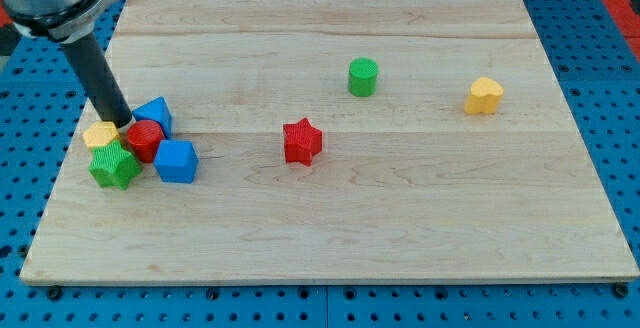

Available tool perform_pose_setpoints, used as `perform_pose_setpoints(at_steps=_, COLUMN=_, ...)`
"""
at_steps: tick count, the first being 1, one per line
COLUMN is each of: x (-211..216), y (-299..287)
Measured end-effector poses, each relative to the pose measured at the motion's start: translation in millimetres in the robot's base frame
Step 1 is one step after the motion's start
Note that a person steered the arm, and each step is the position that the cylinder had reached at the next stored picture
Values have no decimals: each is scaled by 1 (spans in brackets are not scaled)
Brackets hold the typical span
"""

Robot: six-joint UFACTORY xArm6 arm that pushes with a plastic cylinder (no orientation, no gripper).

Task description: Move blue triangle along with blue cube and red circle slightly down

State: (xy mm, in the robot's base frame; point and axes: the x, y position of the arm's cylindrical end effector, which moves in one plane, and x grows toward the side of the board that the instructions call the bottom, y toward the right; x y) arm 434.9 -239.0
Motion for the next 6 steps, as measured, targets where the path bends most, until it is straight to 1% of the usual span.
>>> perform_pose_setpoints(at_steps=1, x=13, y=0)
perform_pose_setpoints(at_steps=2, x=-39, y=-5)
perform_pose_setpoints(at_steps=3, x=-69, y=50)
perform_pose_setpoints(at_steps=4, x=-41, y=35)
perform_pose_setpoints(at_steps=6, x=8, y=47)
